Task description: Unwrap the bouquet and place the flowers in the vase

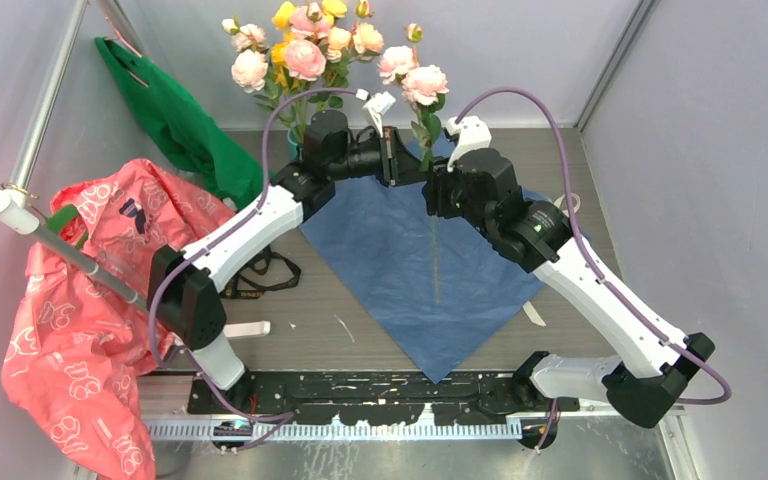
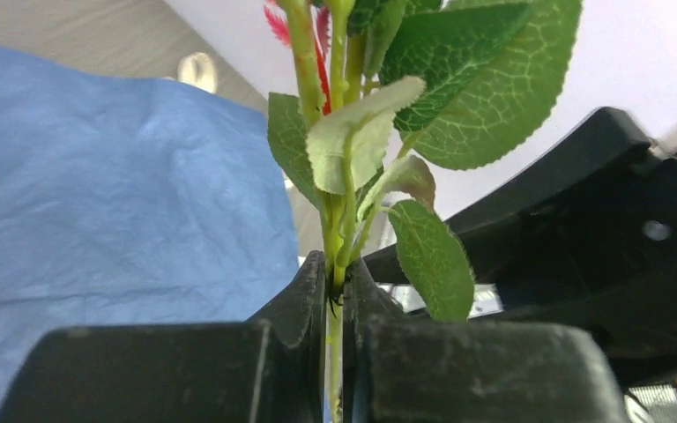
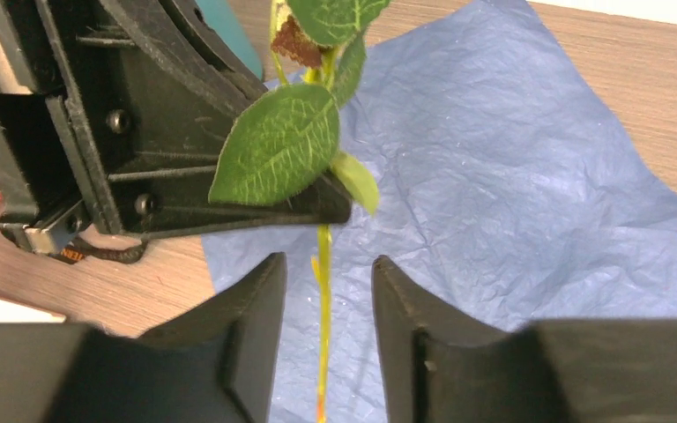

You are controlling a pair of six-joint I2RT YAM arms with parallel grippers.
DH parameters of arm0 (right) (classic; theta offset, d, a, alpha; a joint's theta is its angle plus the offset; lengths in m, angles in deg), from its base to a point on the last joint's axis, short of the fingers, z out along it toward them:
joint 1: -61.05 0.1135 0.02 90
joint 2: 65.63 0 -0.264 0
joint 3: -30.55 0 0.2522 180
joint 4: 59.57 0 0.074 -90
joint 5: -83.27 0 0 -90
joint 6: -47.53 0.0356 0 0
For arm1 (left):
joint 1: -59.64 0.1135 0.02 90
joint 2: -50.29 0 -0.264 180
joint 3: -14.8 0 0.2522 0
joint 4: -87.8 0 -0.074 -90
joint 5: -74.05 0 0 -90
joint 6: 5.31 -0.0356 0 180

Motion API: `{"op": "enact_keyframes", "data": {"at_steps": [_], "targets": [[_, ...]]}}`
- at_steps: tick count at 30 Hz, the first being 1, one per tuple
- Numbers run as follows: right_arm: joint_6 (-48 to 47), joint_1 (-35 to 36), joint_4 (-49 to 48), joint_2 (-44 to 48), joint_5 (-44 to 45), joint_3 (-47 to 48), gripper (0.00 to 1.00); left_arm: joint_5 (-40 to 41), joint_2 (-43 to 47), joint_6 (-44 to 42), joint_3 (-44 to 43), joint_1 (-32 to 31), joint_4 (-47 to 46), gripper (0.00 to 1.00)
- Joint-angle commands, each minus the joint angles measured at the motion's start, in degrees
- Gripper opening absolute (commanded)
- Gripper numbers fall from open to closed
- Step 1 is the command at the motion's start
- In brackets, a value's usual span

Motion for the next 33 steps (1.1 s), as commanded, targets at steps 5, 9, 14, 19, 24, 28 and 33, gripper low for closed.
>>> {"op": "enact_keyframes", "data": {"at_steps": [5,9,14,19,24,28,33], "targets": [[-0.39,0.32,-6.34,5.66,7.30,-3.09,0.60,22.34,8.71,-25.92,-8.32,1.78,19.12,0.00],[-1.06,0.26,-7.84,6.77,9.82,-5.45,0.59,38.40,13.78,-34.68,-6.78,2.07,18.71,0.00],[-2.00,0.27,-8.54,5.34,11.45,-6.44,0.59,53.39,18.40,-44.27,-3.30,2.78,10.58,0.00],[-2.58,0.20,-9.96,3.25,11.22,-7.02,0.58,56.59,18.44,-49.52,-4.73,6.65,5.28,0.00],[-2.92,0.18,-10.20,0.99,11.44,-6.88,0.58,54.55,15.79,-49.68,-10.12,11.67,5.28,0.00],[-3.08,0.02,-10.66,0.22,10.98,-6.82,0.58,53.04,12.20,-49.20,-12.74,15.17,3.33,0.00],[-3.54,-0.05,-10.60,-1.30,11.62,-6.20,0.57,49.26,5.82,-45.47,-18.83,18.84,2.97,0.00]]}}
